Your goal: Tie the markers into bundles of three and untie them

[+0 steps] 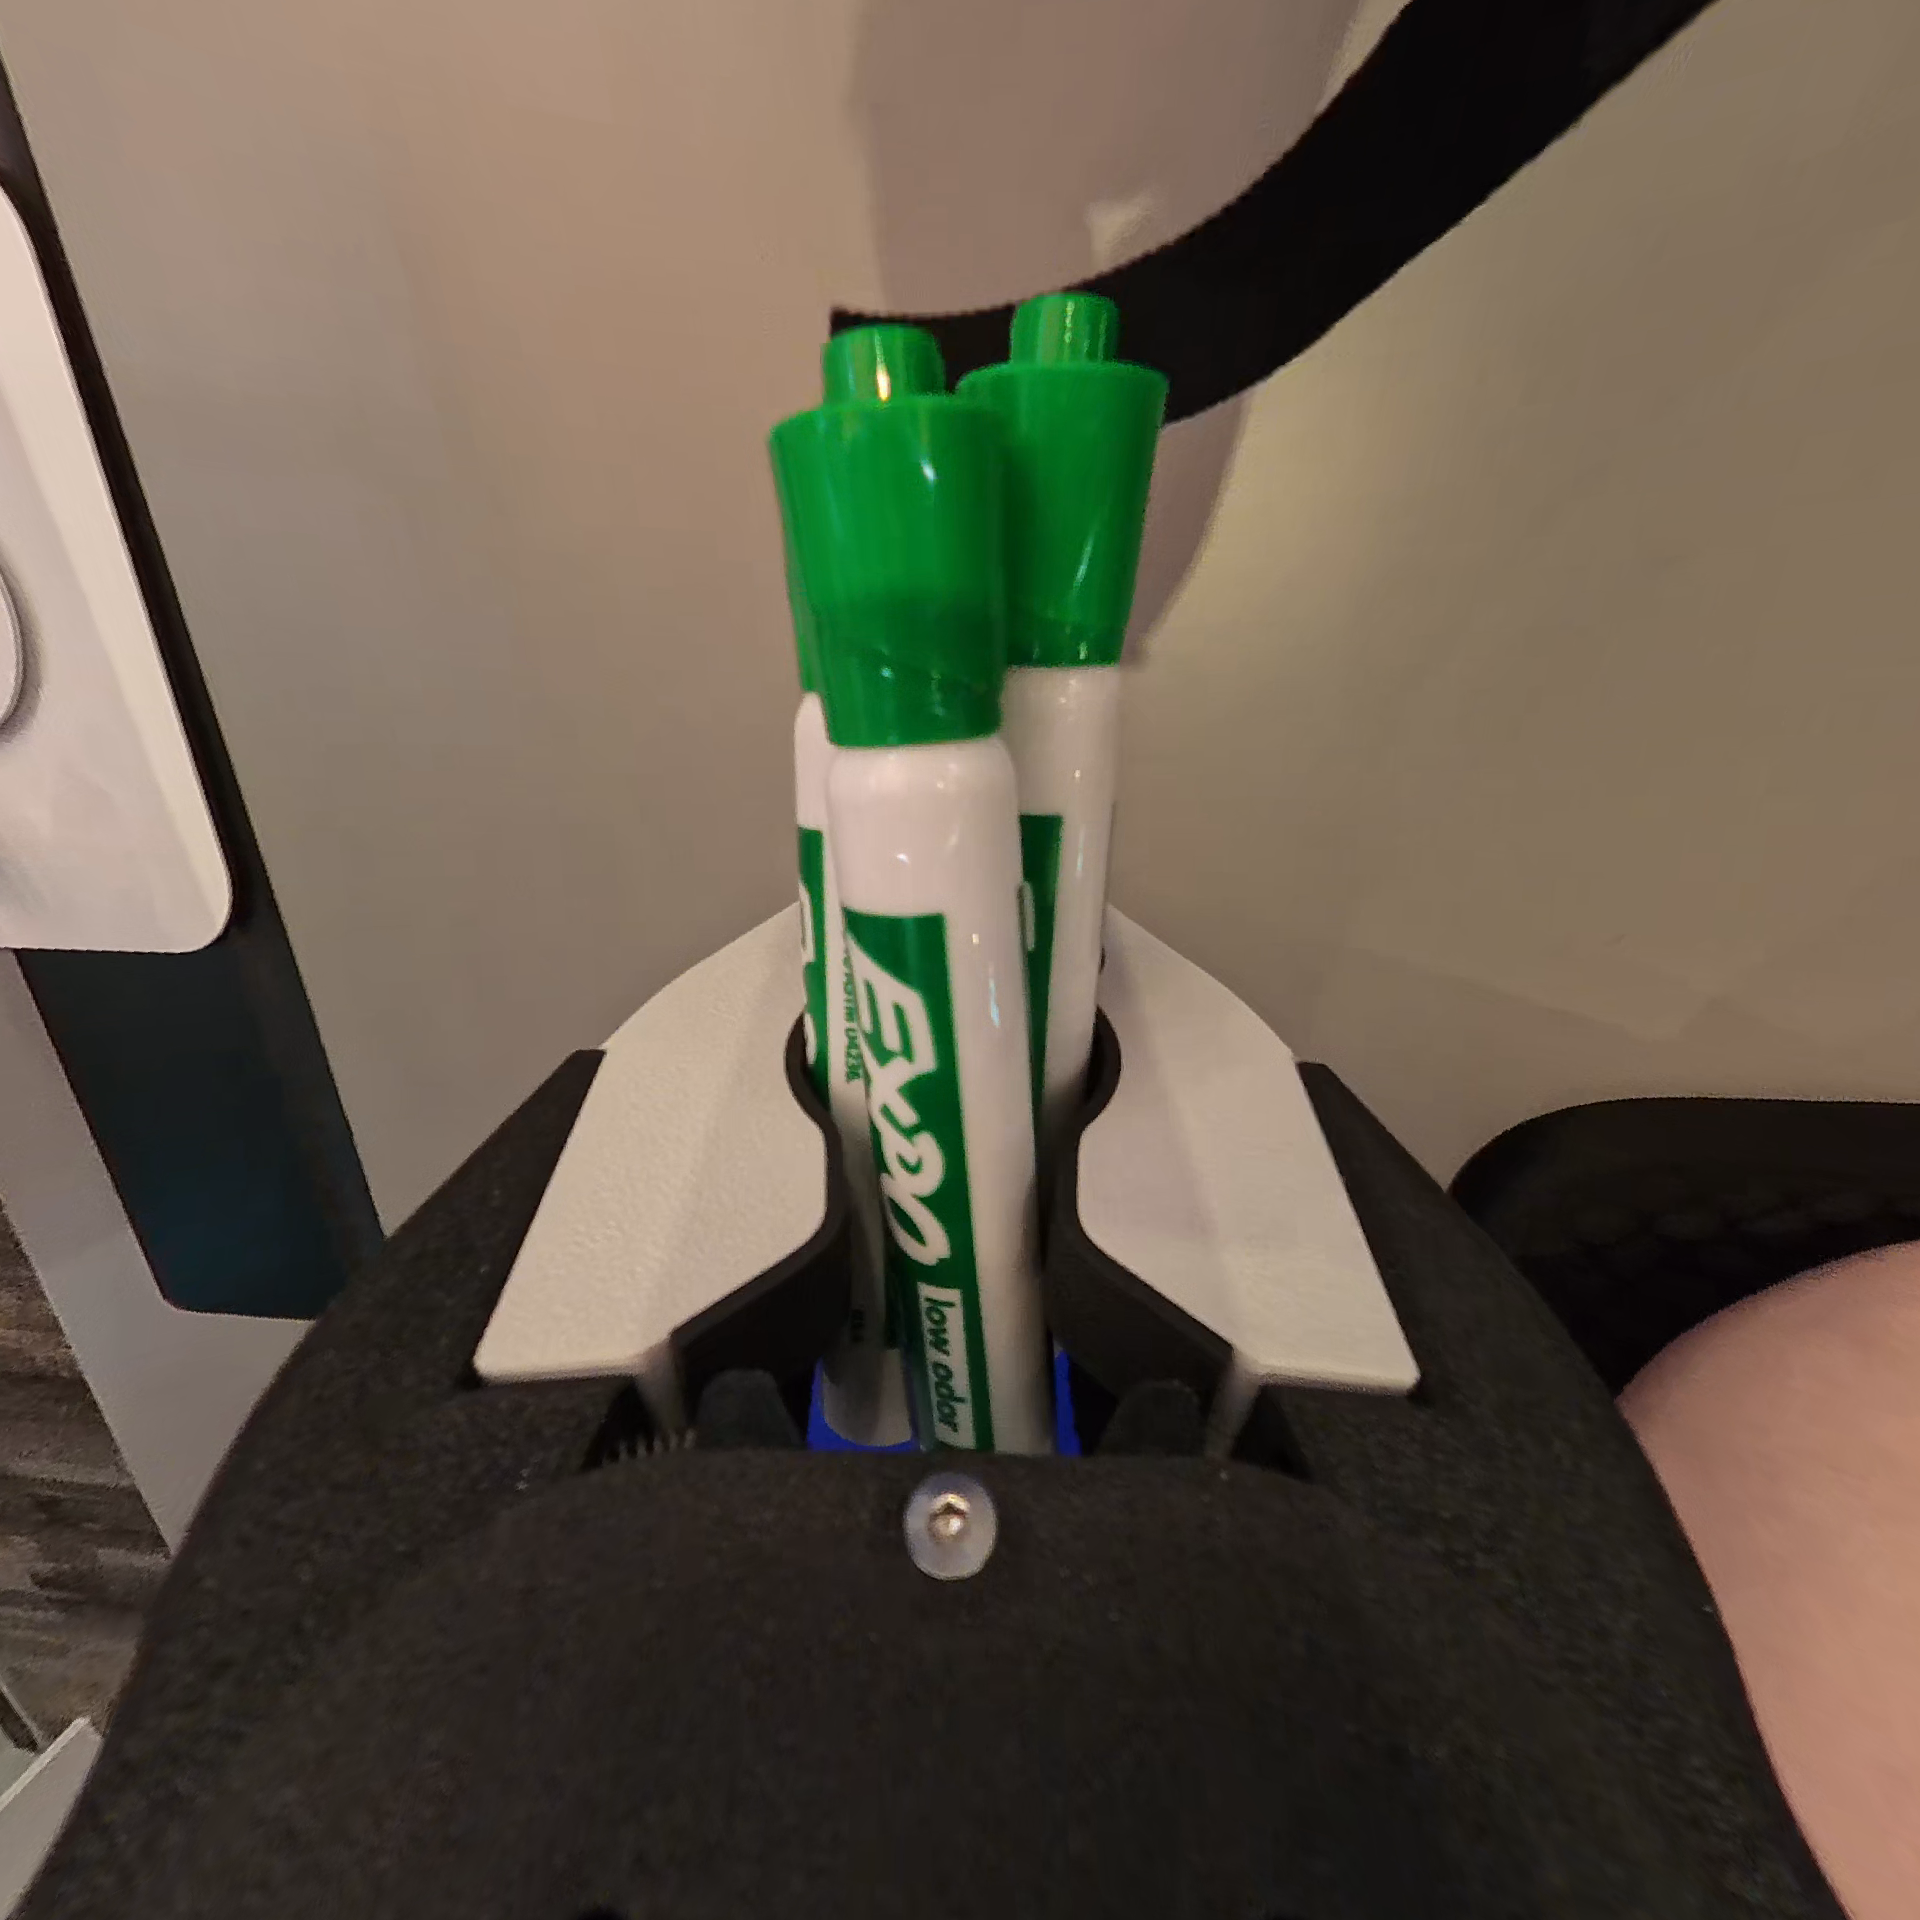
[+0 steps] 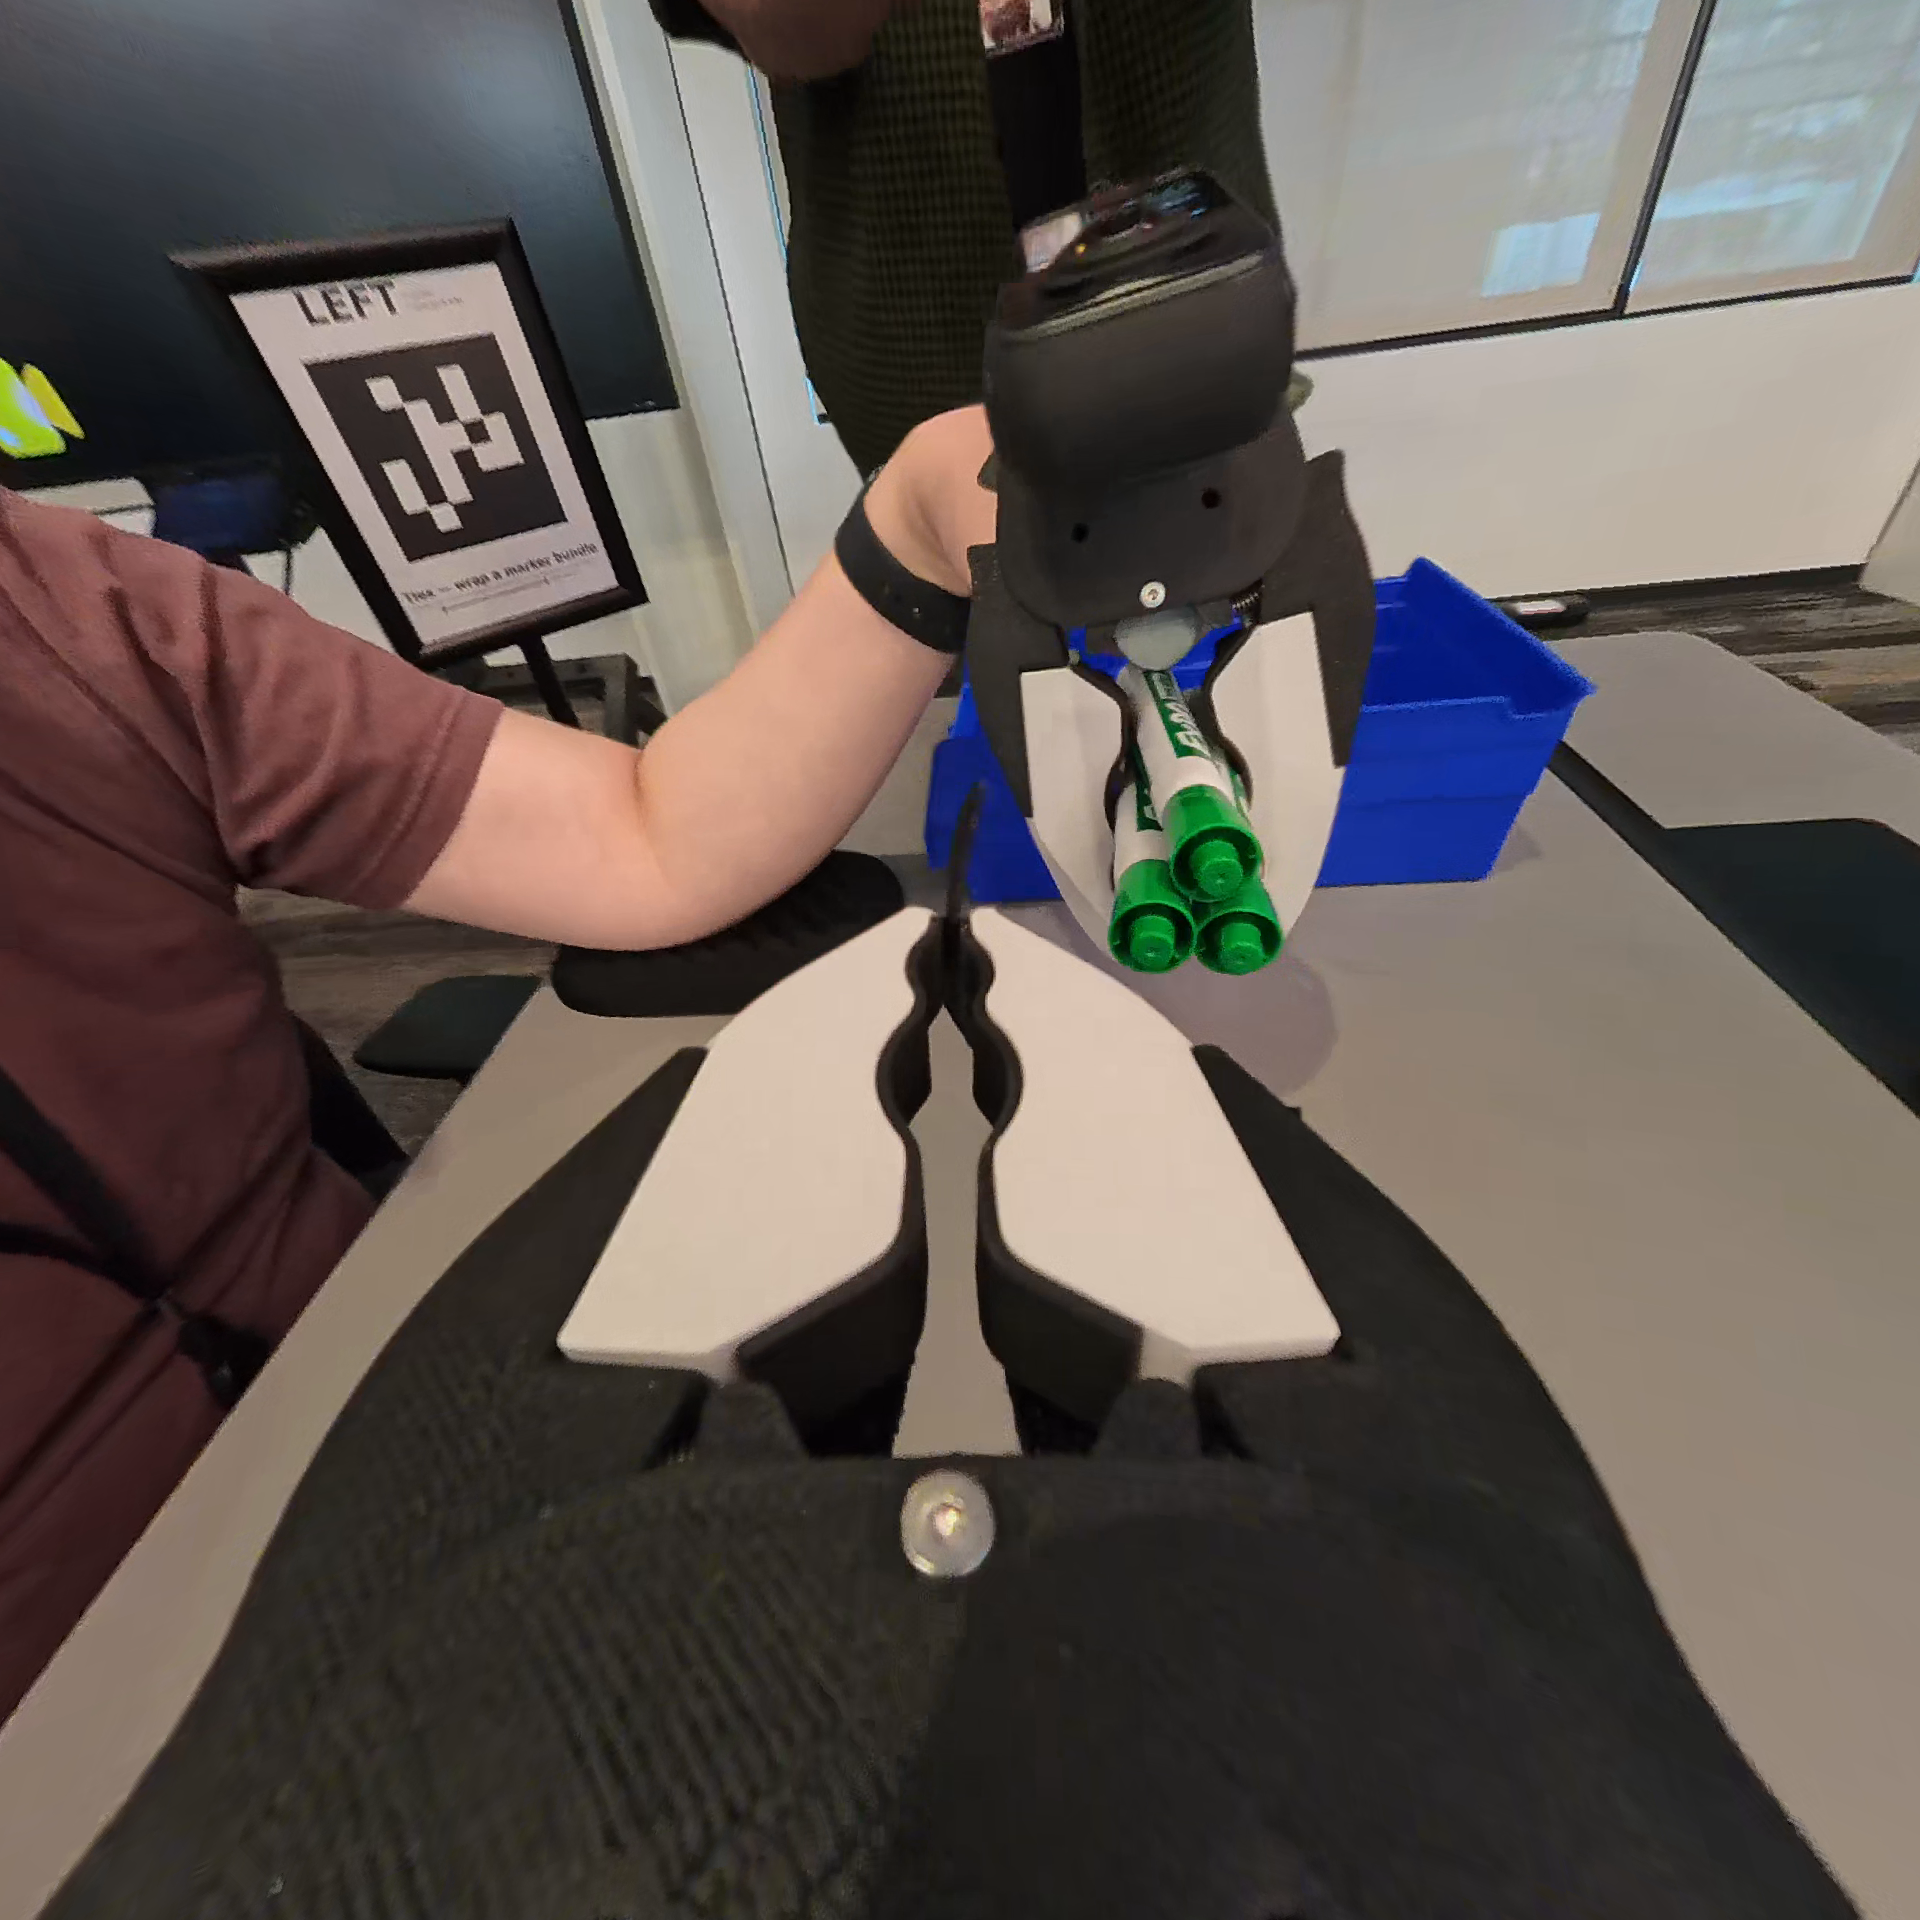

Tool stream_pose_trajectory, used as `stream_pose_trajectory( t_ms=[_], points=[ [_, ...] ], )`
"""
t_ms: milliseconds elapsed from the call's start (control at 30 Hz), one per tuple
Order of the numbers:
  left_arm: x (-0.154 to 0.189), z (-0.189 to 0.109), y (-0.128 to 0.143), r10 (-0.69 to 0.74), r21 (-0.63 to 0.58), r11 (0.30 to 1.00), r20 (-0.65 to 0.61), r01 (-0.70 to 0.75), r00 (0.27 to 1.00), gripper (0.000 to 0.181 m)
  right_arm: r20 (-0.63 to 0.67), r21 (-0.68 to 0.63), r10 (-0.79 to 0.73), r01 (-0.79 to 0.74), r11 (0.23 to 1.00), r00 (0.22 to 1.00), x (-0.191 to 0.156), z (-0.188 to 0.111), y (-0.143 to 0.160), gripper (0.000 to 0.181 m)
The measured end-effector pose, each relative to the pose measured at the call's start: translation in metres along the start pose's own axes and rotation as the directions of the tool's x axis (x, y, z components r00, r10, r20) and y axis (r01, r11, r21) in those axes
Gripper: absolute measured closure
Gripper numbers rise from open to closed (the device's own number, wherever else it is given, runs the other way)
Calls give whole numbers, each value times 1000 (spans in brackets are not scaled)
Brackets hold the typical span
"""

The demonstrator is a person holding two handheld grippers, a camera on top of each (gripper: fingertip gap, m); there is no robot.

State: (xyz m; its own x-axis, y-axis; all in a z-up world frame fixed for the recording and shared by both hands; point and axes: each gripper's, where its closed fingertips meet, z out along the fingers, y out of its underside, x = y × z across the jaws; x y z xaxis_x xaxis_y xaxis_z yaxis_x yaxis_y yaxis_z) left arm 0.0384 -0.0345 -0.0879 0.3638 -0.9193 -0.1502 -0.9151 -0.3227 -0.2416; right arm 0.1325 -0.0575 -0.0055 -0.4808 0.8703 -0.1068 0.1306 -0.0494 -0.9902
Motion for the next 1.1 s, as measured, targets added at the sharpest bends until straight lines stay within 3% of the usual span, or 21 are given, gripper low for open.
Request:
stream_pose_trajectory(
  t_ms=[467,633,800,967,1100],
  points=[
    [6,-10,-1,-18,87,996,46,14,999,139,150,103,255,-272,957,955,-7,15,-27,178],
    [4,-3,3,-8,76,997,43,5,999,139,93,100,311,-320,942,946,4,15,-32,178],
    [-1,-5,3,-12,57,998,67,8,998,139,146,99,440,-456,885,886,11,21,-41,178],
    [5,-2,3,6,45,999,49,-8,999,139,192,-7,495,-503,864,848,9,30,-31,178],
    [12,1,11,23,22,999,13,-23,1000,139,209,-201,531,-496,845,821,-3,20,2,178]
  ],
)
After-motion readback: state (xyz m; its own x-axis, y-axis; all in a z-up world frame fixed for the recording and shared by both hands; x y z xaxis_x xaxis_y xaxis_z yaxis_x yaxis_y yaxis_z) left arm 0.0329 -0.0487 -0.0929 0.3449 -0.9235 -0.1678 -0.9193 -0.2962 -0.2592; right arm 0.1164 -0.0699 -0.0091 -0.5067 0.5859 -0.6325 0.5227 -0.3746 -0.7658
